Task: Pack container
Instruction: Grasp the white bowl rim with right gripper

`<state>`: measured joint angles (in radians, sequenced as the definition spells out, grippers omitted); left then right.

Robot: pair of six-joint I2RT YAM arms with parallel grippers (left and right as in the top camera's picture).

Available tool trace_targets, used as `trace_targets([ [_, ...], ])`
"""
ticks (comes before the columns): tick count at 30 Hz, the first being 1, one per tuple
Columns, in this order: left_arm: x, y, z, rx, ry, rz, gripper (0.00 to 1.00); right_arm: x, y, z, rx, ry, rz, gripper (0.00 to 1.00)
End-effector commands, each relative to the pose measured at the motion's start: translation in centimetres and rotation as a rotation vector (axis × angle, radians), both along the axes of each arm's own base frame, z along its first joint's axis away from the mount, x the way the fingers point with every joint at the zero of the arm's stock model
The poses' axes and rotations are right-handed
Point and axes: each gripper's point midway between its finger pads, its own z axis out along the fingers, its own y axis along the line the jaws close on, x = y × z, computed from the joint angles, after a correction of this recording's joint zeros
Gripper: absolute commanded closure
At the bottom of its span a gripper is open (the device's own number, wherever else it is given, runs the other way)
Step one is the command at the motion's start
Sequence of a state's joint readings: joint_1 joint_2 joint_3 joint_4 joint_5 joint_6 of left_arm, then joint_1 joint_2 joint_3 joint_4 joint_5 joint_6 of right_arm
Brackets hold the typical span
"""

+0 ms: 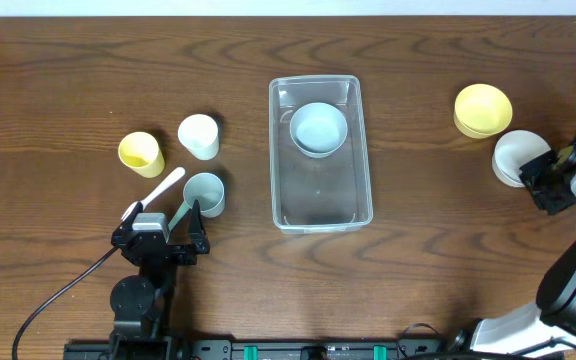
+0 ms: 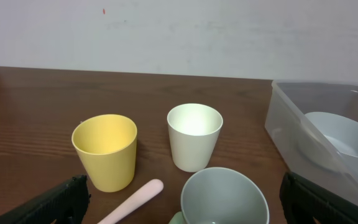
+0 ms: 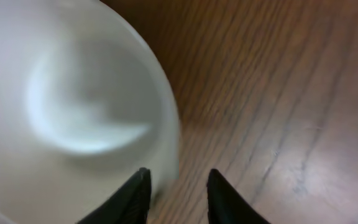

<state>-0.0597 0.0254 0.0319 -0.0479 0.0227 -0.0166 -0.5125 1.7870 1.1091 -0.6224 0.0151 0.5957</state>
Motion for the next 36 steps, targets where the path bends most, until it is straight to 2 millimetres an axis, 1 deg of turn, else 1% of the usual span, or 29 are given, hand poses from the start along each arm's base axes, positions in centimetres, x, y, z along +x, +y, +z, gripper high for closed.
trace_targets([
  [1, 0.0, 0.3, -1.9, 0.025, 0.049, 0.015, 0.02, -0.6, 0.1, -1.8, 0.018, 0.043, 0.005, 0.75],
  [4, 0.0, 0.3, -1.9, 0.025, 0.049, 0.015, 0.02, -0.7, 0.2, -2.3, 0.024, 0.053, 0.006, 0.87],
  [9, 0.0, 0.3, -1.9, 0.025, 0.049, 0.015, 0.02, -0.7, 0.2, -2.2, 0.021, 0.055, 0.021, 0.98],
  [13, 0.0, 0.3, -1.9, 0.025, 0.049, 0.015, 0.02, -0.8, 0.4, -2.1, 0.03, 0.056, 0.026, 0.99],
  [17, 0.0, 0.3, -1.9, 0.025, 0.049, 0.015, 0.02, -0.2, 1.3, -1.0, 0.065, 0.009, 0.056, 0.99],
  [20, 0.0, 0.3, -1.9, 0.025, 0.049, 0.015, 0.02, 0.0, 1.6, 1.2, 0.057, -0.04, 0.075, 0.99],
  [22, 0.0, 0.3, -1.9, 0.025, 0.049, 0.015, 0.02, 0.3, 2.1, 3.5, 0.04, -0.093, 0.112, 0.99],
  [25, 0.0, 0.3, -1.9, 0.025, 0.049, 0.015, 0.02, 0.8, 3.6, 7.3, 0.034, -0.194, 0.19, 0.99],
  [28, 0.0, 0.3, -1.9, 0.025, 0.049, 0.015, 0.02, 2.0, 7.1, 12.3, 0.053, -0.372, 0.356, 0.98],
  [30, 0.0, 0.3, -1.9, 0.025, 0.049, 0.015, 0.02, 2.8, 10.2, 15.7, 0.067, -0.5, 0.488, 0.98],
  [31, 0.0, 0.3, -1.9, 0.025, 0.049, 0.015, 0.02, 3.0, 11.6, 16.9, 0.072, -0.545, 0.533, 0.97],
  [33, 0.0, 0.3, -1.9, 0.025, 0.049, 0.015, 0.02, 3.5, 14.9, 19.3, 0.06, -0.62, 0.634, 0.97],
  [34, 0.0, 0.3, -1.9, 0.025, 0.049, 0.015, 0.02, 3.7, 15.9, 19.8, 0.059, -0.637, 0.66, 0.97],
  [36, 0.0, 0.3, -1.9, 0.025, 0.049, 0.015, 0.02, 4.3, 18.8, 20.6, 0.071, -0.673, 0.726, 0.98],
])
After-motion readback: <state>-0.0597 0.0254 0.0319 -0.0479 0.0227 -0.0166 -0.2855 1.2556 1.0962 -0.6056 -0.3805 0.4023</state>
